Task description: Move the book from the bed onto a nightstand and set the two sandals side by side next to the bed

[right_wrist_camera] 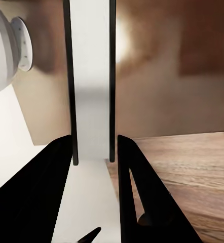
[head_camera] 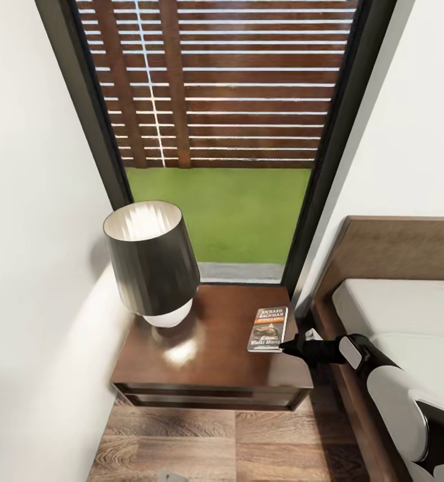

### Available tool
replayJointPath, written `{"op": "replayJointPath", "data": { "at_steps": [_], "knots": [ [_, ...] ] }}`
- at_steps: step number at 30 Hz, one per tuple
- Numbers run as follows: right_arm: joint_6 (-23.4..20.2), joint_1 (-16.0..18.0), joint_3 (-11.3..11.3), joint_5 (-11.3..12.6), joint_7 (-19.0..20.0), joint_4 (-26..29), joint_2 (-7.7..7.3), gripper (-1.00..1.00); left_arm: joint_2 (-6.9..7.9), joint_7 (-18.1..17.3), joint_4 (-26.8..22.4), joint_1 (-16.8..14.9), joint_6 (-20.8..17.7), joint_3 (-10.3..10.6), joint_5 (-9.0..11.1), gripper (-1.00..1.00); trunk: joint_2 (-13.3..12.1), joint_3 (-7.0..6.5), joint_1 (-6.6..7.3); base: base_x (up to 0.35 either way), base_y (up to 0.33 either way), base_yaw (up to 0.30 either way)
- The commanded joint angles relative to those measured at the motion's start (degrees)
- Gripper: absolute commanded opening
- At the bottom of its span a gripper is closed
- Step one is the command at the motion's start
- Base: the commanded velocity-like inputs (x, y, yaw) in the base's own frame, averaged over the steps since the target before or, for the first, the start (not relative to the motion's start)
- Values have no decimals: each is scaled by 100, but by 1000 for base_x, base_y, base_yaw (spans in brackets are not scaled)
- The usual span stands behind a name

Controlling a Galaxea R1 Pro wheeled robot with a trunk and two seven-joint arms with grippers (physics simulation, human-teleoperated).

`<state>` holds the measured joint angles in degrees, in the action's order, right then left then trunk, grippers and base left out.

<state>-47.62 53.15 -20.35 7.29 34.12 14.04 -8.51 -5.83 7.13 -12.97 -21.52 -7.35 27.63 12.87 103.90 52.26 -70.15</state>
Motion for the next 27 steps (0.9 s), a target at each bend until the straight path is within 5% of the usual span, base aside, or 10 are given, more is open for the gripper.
{"op": "replayJointPath", "data": {
  "at_steps": [1, 14, 27],
  "knots": [
    [-45, 2, -4, 71, -25, 3, -1, -100, 3, 37, -12, -1, -30, 49, 58, 100, 43, 23, -22, 0, 0, 0],
    [-45, 2, -4, 70, -26, 2, -2, -100, 3, 28, -12, 0, -30, 49, 58, 100, 84, 41, -44, 0, 0, 0],
    [-45, 2, -4, 70, -28, 2, -2, -100, 3, 30, -12, -1, -30, 49, 58, 100, 565, 256, -307, 0, 0, 0]
  ]
}}
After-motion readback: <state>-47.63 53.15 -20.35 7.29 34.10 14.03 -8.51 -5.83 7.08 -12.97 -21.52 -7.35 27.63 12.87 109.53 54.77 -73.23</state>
